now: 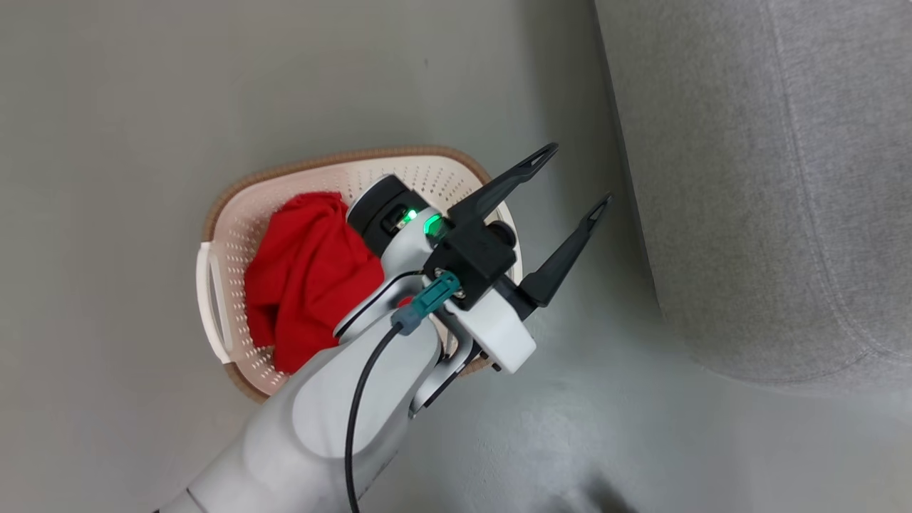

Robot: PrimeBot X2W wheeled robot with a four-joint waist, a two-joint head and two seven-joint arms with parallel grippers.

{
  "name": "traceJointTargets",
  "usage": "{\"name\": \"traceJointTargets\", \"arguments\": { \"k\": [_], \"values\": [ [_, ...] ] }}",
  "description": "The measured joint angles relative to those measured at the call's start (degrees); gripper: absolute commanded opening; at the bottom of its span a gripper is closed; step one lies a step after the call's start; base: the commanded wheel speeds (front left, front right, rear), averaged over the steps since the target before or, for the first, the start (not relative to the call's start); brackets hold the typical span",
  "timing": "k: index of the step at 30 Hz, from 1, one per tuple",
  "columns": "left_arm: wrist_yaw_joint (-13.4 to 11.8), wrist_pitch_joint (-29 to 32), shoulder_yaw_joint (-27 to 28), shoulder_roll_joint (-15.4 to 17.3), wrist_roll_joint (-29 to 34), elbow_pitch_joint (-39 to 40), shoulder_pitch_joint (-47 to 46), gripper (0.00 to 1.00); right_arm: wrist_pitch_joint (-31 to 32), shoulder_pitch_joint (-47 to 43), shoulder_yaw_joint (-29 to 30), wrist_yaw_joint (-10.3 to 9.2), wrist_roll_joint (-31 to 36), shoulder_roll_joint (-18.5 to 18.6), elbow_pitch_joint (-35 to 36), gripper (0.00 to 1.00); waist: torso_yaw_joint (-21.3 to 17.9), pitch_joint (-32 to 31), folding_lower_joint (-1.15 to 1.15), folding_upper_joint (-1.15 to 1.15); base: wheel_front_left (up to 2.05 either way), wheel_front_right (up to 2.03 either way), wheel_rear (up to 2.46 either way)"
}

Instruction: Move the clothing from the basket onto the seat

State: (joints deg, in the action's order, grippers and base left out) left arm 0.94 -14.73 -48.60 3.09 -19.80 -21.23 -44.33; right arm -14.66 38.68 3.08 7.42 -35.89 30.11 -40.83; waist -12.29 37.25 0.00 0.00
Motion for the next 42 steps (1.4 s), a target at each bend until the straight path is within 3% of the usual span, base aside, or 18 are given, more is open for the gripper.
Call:
{"name": "traceJointTargets", "arguments": {
  "k": [17, 31, 42],
  "values": [
    [-1.74, 0.0, 16.45, -0.43, 3.25, 0.33, 15.29, 1.0, 0.0, -9.12, -5.92, -0.01, 3.36, -4.67, 14.02, 1.0, 5.63, -14.68, 0.0, 0.0, 0.0, 0.0, 0.0],
    [-3.11, 0.01, 32.09, -0.59, 7.54, 0.74, 26.77, 1.0, 0.0, -14.82, -11.43, -0.01, 8.4, -8.08, 19.11, 1.0, 12.22, -25.61, 0.0, 0.0, 0.0, 0.0, 0.0],
    [-4.05, 0.01, 42.62, -0.35, 10.65, 2.9, 38.32, 1.0, 0.0, -22.14, -14.6, -0.01, 9.35, -12.45, 20.24, 1.0, 13.05, -32.9, 0.0, 0.0, 0.0, 0.0, 0.0]
  ]
}}
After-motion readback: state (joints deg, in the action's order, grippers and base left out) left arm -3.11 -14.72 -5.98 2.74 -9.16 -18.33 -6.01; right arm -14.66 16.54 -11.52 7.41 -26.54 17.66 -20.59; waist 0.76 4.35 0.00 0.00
